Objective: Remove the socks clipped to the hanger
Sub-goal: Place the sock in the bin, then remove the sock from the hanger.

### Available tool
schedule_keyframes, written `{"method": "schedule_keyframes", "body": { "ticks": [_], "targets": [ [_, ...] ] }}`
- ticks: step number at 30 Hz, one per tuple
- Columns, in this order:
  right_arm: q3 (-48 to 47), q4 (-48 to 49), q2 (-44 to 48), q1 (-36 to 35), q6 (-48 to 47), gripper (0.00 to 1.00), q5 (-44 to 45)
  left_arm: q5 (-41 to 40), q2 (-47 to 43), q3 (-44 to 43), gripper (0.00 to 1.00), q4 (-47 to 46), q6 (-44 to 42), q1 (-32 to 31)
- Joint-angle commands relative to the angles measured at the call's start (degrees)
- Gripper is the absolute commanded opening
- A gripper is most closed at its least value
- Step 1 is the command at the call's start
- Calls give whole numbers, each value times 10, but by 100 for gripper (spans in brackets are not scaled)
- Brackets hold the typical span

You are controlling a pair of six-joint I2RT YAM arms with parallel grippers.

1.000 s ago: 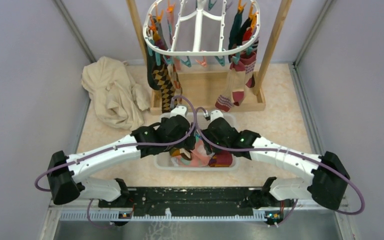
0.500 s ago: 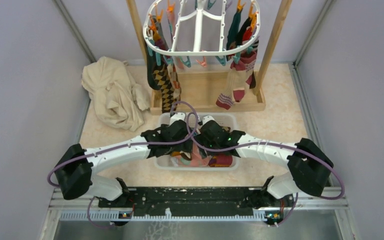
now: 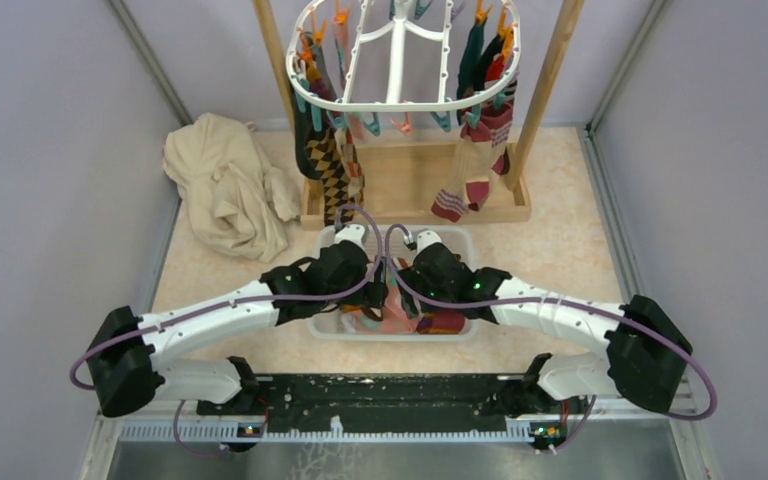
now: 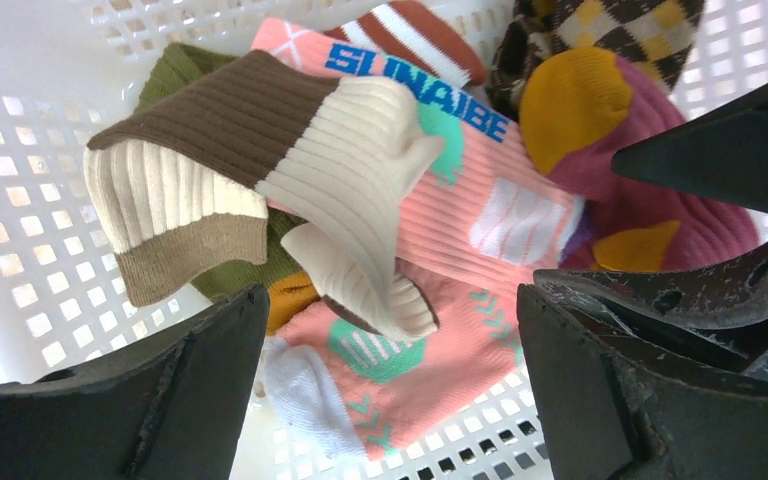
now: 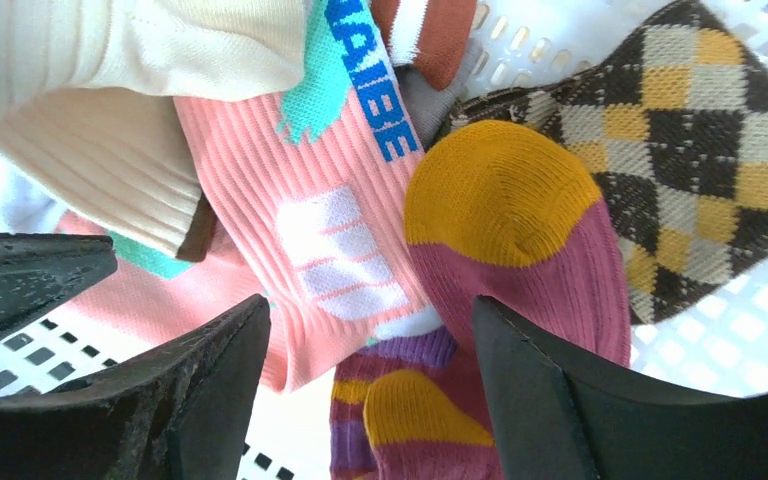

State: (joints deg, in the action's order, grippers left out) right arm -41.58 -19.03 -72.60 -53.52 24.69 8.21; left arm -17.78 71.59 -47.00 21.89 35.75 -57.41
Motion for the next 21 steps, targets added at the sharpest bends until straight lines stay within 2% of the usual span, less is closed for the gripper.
{"method": "schedule_keyframes", "body": {
  "ticks": [1, 14, 21],
  "targets": [
    [-13, -14, 50, -4, 7, 75, 19, 7, -22, -33, 99, 2, -24, -5],
    [-3, 20, 211, -4, -8, 86, -4, -2, -98, -62, 99, 9, -74, -6],
    [5, -11, 301, -5, -4, 87, 30, -25, -163, -55, 99, 36, -74, -6]
  ]
}}
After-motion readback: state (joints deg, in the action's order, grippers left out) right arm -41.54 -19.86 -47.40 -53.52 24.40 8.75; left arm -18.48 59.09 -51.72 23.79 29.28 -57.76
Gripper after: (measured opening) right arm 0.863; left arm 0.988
